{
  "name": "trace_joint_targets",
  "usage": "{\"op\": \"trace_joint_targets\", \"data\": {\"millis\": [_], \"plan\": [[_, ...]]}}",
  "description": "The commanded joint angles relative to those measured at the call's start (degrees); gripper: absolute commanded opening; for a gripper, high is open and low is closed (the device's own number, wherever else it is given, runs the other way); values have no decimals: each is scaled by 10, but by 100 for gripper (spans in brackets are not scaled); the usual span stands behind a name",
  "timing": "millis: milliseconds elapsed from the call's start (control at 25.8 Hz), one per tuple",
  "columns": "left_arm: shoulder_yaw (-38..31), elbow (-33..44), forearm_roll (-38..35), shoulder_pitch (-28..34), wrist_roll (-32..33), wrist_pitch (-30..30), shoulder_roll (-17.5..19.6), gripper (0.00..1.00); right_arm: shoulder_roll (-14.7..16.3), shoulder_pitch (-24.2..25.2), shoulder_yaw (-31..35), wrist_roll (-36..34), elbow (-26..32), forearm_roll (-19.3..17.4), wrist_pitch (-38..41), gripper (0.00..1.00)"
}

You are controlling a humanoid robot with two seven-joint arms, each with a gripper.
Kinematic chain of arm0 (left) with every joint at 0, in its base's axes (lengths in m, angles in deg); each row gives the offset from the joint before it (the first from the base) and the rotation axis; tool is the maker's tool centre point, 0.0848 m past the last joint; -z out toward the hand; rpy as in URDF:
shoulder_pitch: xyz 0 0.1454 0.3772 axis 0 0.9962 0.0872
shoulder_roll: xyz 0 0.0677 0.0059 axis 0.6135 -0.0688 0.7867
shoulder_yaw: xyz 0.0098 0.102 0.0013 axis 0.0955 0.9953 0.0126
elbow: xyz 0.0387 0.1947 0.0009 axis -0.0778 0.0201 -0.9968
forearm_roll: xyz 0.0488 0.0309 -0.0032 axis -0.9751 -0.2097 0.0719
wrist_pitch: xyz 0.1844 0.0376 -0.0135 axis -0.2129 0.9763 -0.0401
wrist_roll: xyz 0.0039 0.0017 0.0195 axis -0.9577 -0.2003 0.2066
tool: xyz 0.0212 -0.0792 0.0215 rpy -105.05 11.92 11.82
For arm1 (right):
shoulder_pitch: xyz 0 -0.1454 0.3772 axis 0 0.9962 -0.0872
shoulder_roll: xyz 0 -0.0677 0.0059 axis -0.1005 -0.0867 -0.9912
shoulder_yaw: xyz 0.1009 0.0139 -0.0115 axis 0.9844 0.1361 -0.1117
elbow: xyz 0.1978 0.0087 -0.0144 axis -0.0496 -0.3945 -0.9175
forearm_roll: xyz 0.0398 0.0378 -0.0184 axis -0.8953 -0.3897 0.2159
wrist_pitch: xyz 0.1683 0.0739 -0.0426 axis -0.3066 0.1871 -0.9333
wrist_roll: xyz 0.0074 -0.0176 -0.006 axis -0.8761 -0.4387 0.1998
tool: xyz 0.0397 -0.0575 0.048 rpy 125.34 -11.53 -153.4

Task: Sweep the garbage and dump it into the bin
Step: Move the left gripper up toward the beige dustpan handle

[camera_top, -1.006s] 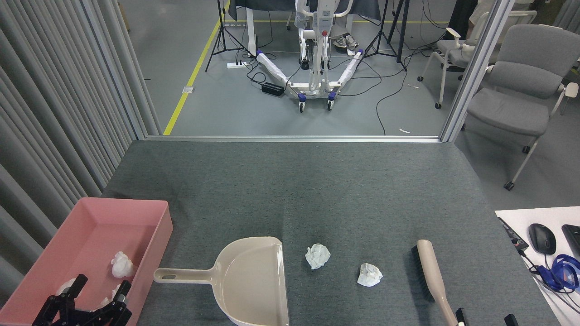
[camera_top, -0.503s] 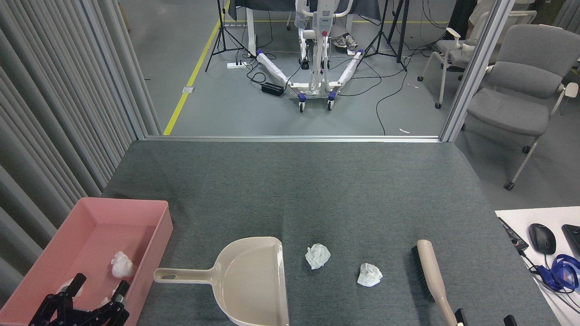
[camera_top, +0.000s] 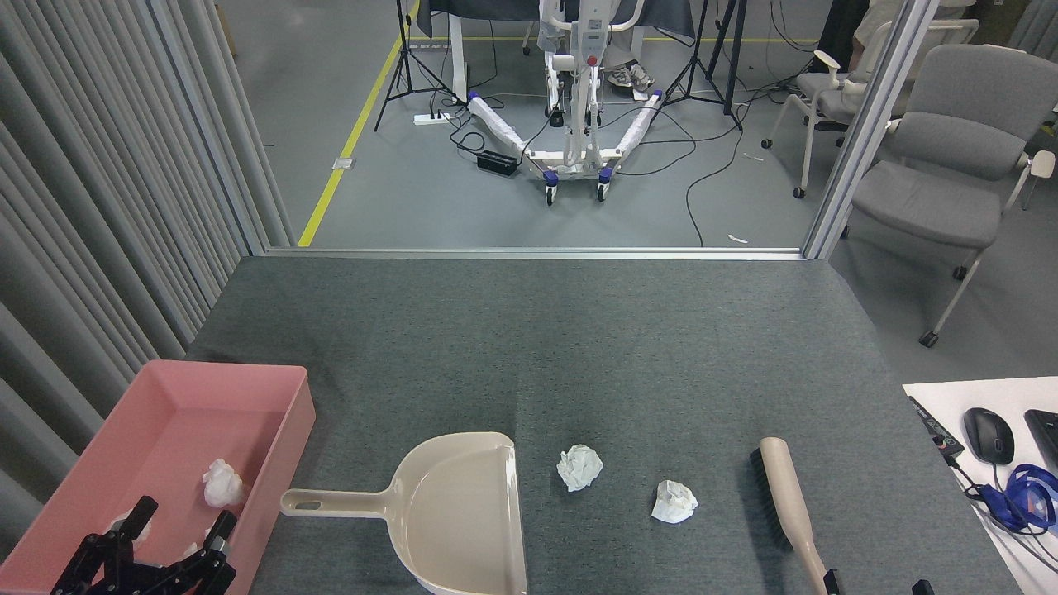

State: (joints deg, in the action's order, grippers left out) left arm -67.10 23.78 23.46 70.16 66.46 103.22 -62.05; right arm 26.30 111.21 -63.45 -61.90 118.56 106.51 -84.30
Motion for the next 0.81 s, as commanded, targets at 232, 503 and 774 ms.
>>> {"op": "trace_joint_targets", "data": {"millis": [232,503,774], "plan": [[0,1,3,-2,1,-1,-1,99,-10,-5,0,-1,4,1,1,98],[6,-1,0,-23,2,1,-2,99,-12,-6,2,-2,8,4,1,98],[6,-10,5,-24,-2,1,2,99,-12,-6,3,-19,8,4,1,98]]}}
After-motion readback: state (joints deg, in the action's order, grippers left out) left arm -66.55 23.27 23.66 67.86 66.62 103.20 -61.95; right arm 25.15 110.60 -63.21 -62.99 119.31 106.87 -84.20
